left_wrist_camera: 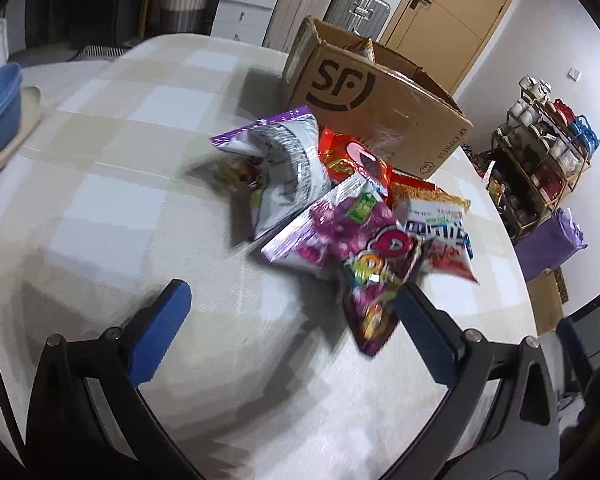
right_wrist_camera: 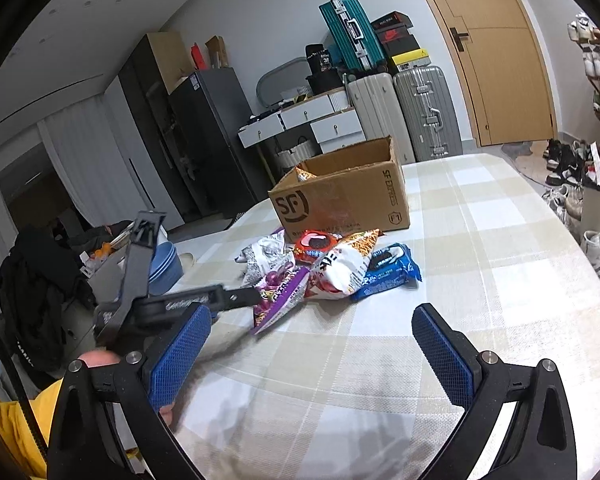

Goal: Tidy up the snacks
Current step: 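Grasp the purple grape candy bag with the left tool while the right tool grasps the noodle snack bag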

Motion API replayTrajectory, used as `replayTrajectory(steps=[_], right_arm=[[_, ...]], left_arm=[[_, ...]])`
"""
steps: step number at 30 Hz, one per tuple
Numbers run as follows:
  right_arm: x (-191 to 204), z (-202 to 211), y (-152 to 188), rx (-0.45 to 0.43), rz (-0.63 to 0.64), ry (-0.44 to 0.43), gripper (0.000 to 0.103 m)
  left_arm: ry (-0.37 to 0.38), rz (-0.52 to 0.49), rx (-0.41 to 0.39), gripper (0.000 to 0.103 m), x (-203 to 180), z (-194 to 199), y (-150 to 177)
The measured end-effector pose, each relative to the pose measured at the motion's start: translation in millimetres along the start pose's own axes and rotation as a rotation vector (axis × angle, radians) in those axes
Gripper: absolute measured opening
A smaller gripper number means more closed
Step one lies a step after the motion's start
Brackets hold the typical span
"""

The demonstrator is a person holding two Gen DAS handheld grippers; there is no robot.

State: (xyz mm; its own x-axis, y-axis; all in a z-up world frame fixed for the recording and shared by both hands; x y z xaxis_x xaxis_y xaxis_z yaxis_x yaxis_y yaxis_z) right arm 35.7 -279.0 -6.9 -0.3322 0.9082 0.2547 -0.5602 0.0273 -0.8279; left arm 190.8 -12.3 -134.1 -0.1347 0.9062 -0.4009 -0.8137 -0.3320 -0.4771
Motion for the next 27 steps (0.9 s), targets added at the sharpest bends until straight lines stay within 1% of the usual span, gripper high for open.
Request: replayTrajectory(steps=[4,6,7,8,10,13,15,16,18,21,24,27], right_arm=[[-7,-4,2,0.009,-0.01,0.002,0.102],[-11,-6,4,0.015,-0.022,-0.001,0.102],[-13,-8,5,0.018,-0.029,-0.002,0.102],[-14,-8,6,0.019,-0.031,-0.002,0.102],[-16,-9,7,0.025,-0.037,-0.003,0.102],[-17,-11,10,0.034,-0.043,-0.005,0.102],[-16,-12,10,0.037,-0.044,-0.007,0.102],[-15,-12,10,0.038,-0.043,-0.007,0.102],[-13,-12,10,0.04,-0.039,-0.006,0.102],[-11,-13,10,0.052,-0.036,-0.003,0.102],[-11,-16,8,0.065,-0.039,0.004,0.102],[-11,-21,5,0.082,-0.043,0.013,0.102]], left_arm=[[-0.01,0.04,0.034,0.101,-6,-22,-12],[-0.058,0.04,0.045,0.098,-11,-31,-15],[-0.083,0.033,0.039,0.097,-15,-34,-17],[-0.094,0.023,0.039,0.094,-19,-38,-18],[-0.111,0.005,0.034,0.093,-24,-43,-19],[-0.096,-0.002,0.025,0.081,-29,-45,-19],[-0.056,-0.01,0.033,0.057,-34,-44,-19],[-0.041,-0.024,0.036,0.052,-39,-44,-18],[-0.032,-0.058,0.041,0.036,-49,-43,-16],[-0.016,-0.087,0.042,0.025,-59,-40,-16],[-0.01,-0.11,0.042,0.024,-61,-36,-16],[-0.036,-0.152,0.019,0.023,-60,-26,-11]])
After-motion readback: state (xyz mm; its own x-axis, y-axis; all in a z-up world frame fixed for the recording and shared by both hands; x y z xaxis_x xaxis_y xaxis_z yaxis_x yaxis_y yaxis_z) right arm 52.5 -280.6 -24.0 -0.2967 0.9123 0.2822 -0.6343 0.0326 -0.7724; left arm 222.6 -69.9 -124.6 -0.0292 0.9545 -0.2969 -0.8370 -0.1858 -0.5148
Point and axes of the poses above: each gripper's, at about its wrist camera, not at the fingertips, and z roughly against the way its jaws point, x to its left, y to its underside, the point moved 1 cm from there along -z, roughly the way its jaws point, and after that the axes turned 9 degrees about z, right-handed, at the moved point
